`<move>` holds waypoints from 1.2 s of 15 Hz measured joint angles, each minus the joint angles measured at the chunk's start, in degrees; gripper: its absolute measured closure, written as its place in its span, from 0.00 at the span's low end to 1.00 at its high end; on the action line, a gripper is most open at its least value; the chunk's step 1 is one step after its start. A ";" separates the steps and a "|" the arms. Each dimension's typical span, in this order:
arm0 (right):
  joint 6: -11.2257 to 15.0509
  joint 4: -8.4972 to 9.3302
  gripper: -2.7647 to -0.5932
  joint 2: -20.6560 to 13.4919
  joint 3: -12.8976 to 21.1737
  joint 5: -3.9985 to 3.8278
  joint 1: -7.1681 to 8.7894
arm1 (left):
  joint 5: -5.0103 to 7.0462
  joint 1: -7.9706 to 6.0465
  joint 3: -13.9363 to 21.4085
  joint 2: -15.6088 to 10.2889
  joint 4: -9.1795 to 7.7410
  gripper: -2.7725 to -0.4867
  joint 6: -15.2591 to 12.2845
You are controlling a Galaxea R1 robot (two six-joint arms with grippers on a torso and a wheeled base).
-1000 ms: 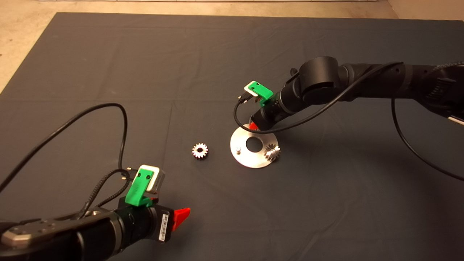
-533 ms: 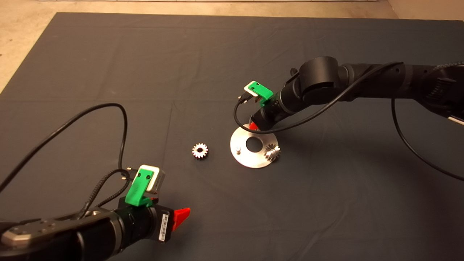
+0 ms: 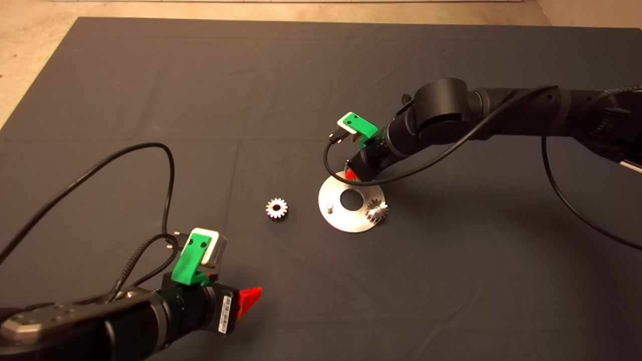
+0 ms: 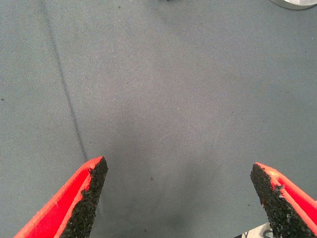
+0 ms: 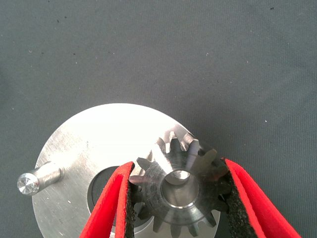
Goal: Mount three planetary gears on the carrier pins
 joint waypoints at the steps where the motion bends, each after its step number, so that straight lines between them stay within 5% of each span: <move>1: -0.02 0.00 0.83 0.00 -0.22 0.59 -0.02 | 0.02 -0.01 0.00 0.00 0.00 0.31 -0.02; 3: -0.02 0.00 0.83 0.00 -0.52 1.22 -0.02 | 0.02 0.00 0.00 -0.06 0.00 0.31 -0.02; 10: -0.03 -0.01 0.83 0.19 -0.66 1.25 -0.02 | 0.02 0.00 0.00 -0.48 0.00 0.31 -0.02; 18: -0.04 -0.01 0.83 0.15 -0.22 0.25 -0.05 | 0.02 -0.01 0.00 -0.63 -0.01 0.31 -0.02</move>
